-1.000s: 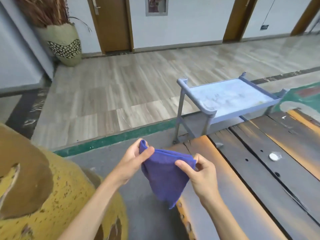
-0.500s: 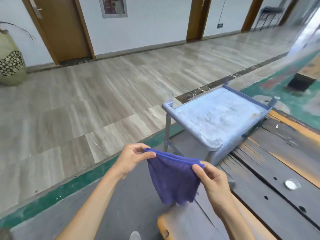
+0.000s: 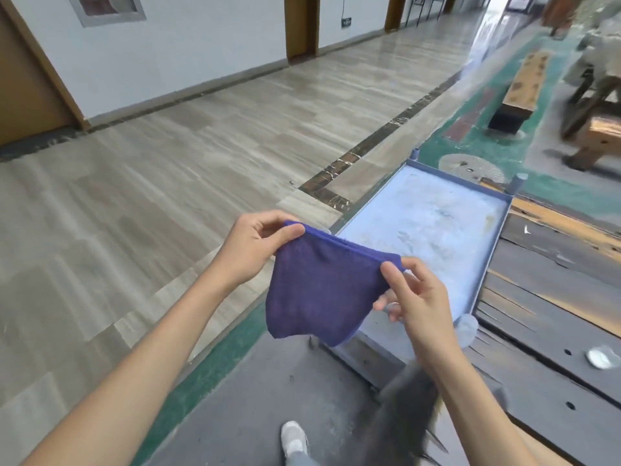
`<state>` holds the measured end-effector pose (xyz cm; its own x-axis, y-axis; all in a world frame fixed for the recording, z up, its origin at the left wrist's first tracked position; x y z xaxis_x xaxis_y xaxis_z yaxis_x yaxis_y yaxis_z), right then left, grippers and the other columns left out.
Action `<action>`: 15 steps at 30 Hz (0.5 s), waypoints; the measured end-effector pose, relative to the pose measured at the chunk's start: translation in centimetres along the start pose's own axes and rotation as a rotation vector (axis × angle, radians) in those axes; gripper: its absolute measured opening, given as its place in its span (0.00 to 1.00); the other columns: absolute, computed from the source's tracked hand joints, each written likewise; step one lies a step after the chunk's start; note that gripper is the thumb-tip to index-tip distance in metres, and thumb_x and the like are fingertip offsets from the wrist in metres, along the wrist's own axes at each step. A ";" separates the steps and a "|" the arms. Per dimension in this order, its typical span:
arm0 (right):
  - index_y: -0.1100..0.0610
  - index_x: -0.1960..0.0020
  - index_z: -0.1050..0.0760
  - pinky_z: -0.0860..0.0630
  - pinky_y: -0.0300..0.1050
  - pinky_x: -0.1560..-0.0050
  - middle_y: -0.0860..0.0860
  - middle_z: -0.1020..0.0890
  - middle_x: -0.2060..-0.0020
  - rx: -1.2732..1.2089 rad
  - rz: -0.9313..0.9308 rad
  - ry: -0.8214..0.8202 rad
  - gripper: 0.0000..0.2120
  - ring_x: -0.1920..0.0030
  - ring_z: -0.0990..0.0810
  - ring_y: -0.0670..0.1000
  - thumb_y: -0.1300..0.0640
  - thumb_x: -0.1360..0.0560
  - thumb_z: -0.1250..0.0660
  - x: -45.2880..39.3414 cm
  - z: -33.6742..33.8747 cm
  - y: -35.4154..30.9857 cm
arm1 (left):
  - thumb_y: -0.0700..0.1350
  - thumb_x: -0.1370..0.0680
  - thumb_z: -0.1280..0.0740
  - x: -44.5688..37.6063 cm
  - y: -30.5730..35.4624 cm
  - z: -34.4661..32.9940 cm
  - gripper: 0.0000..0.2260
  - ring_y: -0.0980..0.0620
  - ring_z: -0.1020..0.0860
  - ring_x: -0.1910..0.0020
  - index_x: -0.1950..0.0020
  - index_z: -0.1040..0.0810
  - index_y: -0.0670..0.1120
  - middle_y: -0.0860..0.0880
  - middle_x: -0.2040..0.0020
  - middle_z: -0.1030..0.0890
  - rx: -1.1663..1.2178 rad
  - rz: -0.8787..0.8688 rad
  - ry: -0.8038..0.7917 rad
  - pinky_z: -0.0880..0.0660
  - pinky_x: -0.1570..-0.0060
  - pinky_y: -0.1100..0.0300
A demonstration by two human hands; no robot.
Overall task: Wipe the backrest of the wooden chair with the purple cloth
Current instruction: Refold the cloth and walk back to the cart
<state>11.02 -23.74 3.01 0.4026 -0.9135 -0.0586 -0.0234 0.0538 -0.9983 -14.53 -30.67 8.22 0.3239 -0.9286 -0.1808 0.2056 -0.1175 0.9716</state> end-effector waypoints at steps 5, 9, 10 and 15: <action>0.49 0.51 0.29 0.21 0.39 0.69 0.48 0.13 0.57 -0.127 -0.048 0.080 0.09 0.55 0.11 0.58 0.45 0.20 0.33 -6.8 -3.7 0.0 | 0.52 0.24 0.29 -8.9 0.7 2.2 0.06 0.61 0.23 0.68 0.62 0.19 0.56 0.56 0.65 0.18 -0.083 -0.078 -0.061 0.28 0.70 0.66; 0.53 0.44 0.24 0.18 0.41 0.51 0.54 0.13 0.49 -0.329 0.021 0.193 0.05 0.45 0.13 0.54 0.57 0.20 0.31 -13.2 -5.2 1.6 | 0.55 0.26 0.28 -14.9 1.9 3.1 0.10 0.60 0.23 0.68 0.64 0.24 0.53 0.56 0.65 0.18 -0.067 -0.197 -0.142 0.29 0.70 0.67; 0.54 0.43 0.24 0.18 0.42 0.48 0.54 0.13 0.47 -0.360 0.056 0.249 0.07 0.44 0.14 0.53 0.61 0.20 0.31 -15.1 -5.7 1.8 | 0.55 0.26 0.28 -16.5 2.2 2.9 0.11 0.59 0.23 0.68 0.63 0.24 0.52 0.56 0.65 0.19 -0.057 -0.223 -0.190 0.28 0.71 0.65; 0.52 0.52 0.24 0.24 0.43 0.54 0.47 0.17 0.59 -0.392 0.112 0.591 0.09 0.56 0.21 0.48 0.66 0.20 0.35 -22.6 -7.8 0.8 | 0.50 0.25 0.27 -19.4 4.3 -1.7 0.07 0.64 0.25 0.69 0.60 0.22 0.50 0.60 0.66 0.21 -0.141 -0.365 -0.466 0.31 0.68 0.68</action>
<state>-5.26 -6.17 3.56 -0.1817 -0.9826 -0.0399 -0.4072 0.1121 -0.9064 -18.32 -12.55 15.63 -0.2222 -0.8972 -0.3818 0.3579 -0.4393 0.8240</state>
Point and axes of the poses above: each hand's wrist, its own x-axis away from the middle knuckle, its own z-axis out of the back of the hand, y = z × x, the point moved 8 cm from there along -x, towards the middle knuckle
